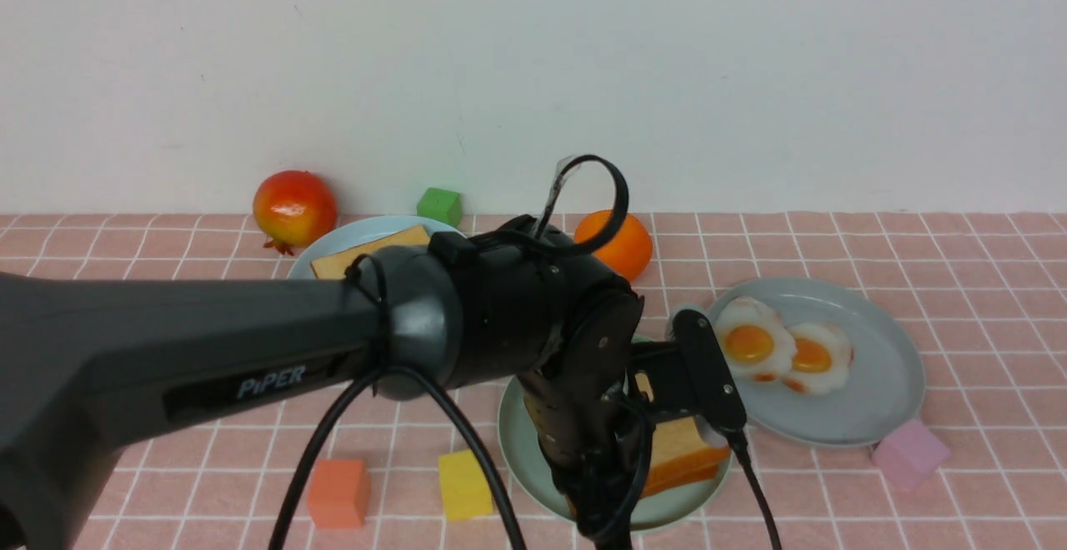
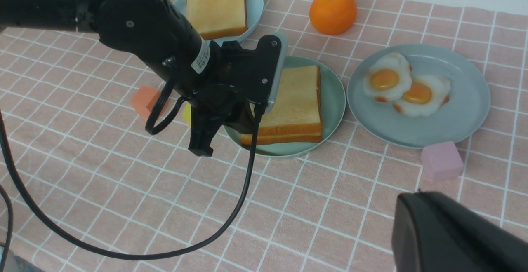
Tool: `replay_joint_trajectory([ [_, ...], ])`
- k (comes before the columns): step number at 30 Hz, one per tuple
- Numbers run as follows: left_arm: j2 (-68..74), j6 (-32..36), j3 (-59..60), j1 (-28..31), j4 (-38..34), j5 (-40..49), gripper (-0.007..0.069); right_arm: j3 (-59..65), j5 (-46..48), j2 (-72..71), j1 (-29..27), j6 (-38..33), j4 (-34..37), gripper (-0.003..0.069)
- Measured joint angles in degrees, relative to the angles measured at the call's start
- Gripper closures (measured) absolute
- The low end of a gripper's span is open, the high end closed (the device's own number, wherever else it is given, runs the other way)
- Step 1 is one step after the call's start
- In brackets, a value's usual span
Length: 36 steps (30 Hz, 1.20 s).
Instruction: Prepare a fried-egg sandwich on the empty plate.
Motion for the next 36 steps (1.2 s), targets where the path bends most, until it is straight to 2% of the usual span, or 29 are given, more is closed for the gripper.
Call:
replay_joint_trajectory([
  [4,0.2,0.0,0.0,0.0,0.0,0.2,0.0491,0.0,0.0,0.0,0.0,0.0,0.0,0.0649],
  [9,0.2,0.0,0.0,0.0,0.0,0.5,0.0315,0.0,0.0,0.0,0.0,0.0,0.2,0.0649],
  [11,0.1,0.0,0.0,0.0,0.0,0.6,0.0293,0.0,0.0,0.0,0.0,0.0,0.4,0.0649],
  [13,-1.0,0.0,0.0,0.0,-0.2,0.7,0.0238,0.0,0.0,0.0,0.0,0.0,0.7,0.0649],
  [20,-3.1,-1.2,0.0,0.0,-0.7,-2.1,0.0211,0.0,0.0,0.0,0.0,-0.1,1.0,0.0649],
  [23,-3.1,-3.5,0.0,0.0,-0.7,-3.0,0.0217,0.0,0.0,0.0,0.0,-0.1,1.0,0.0649],
  [25,-3.6,-6.6,-0.2,0.0,-1.0,-3.2,0.0260,0.0,0.0,0.0,0.0,-0.1,1.0,0.0649],
  [28,-5.6,-9.9,-0.8,0.0,-1.6,-3.1,0.0363,0.0,0.0,0.0,0.0,-0.3,1.0,0.0649],
  [30,-10.2,-14.0,-1.6,0.0,-2.4,-3.4,0.0531,0.0,-0.1,0.0,0.0,-0.9,1.0,0.0649],
  [32,-14.2,-16.5,-1.8,0.0,-3.1,-3.5,0.0613,0.0,-0.3,0.0,0.0,-1.1,1.0,0.0649],
  [34,-17.6,-17.9,-1.5,0.0,-3.4,-3.7,0.0612,0.0,-0.5,0.0,0.0,-1.3,1.0,0.0649],
  [36,-28.1,-21.1,3.5,0.0,-3.5,-6.7,0.0613,0.0,-0.7,0.0,0.0,-1.3,1.0,0.0649],
])
